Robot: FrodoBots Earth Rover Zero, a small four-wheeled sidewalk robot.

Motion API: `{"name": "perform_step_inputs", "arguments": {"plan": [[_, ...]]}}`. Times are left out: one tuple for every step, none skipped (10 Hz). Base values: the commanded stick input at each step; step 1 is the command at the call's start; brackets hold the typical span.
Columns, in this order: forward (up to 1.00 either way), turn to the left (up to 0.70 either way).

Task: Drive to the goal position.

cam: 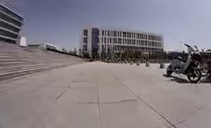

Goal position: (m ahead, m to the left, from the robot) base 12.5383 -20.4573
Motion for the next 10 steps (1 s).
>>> {"name": "perform_step_inputs", "arguments": {"plan": [[1.00, 0.00], [1.00, 0.00], [1.00, 0.00], [1.00, 0.00], [1.00, 0.00], [1.00, 0.00], [1.00, 0.00], [1.00, 0.00], [1.00, 0.00], [1.00, 0.00]]}}
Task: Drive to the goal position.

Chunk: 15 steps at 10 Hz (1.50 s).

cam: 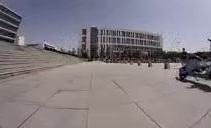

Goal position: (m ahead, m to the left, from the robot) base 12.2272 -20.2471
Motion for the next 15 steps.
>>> {"name": "perform_step_inputs", "arguments": {"plan": [[1.00, 0.00], [1.00, 0.00], [1.00, 0.00], [1.00, 0.00], [1.00, 0.00], [1.00, 0.00], [1.00, 0.00], [1.00, 0.00], [1.00, 0.00], [1.00, 0.00], [1.00, 0.00], [1.00, 0.00], [1.00, 0.00], [1.00, 0.00], [1.00, 0.00]]}}
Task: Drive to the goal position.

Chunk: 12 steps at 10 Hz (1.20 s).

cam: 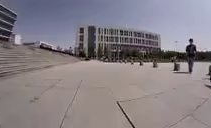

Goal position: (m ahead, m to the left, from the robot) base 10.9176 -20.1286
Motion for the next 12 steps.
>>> {"name": "perform_step_inputs", "arguments": {"plan": [[1.00, 0.00], [1.00, 0.00], [1.00, 0.00], [1.00, -0.02], [1.00, -0.11], [1.00, -0.26], [1.00, -0.31], [1.00, -0.39], [1.00, -0.40], [1.00, -0.40], [1.00, -0.40], [1.00, -0.40]]}}
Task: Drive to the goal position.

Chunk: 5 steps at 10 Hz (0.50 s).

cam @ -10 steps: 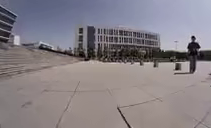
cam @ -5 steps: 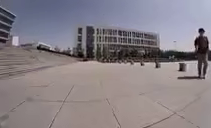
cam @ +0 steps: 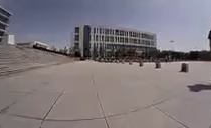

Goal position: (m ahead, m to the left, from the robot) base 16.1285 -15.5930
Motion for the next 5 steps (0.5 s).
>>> {"name": "perform_step_inputs", "arguments": {"plan": [[1.00, -0.40], [1.00, -0.40], [1.00, -0.40], [1.00, -0.40], [1.00, -0.26]]}}
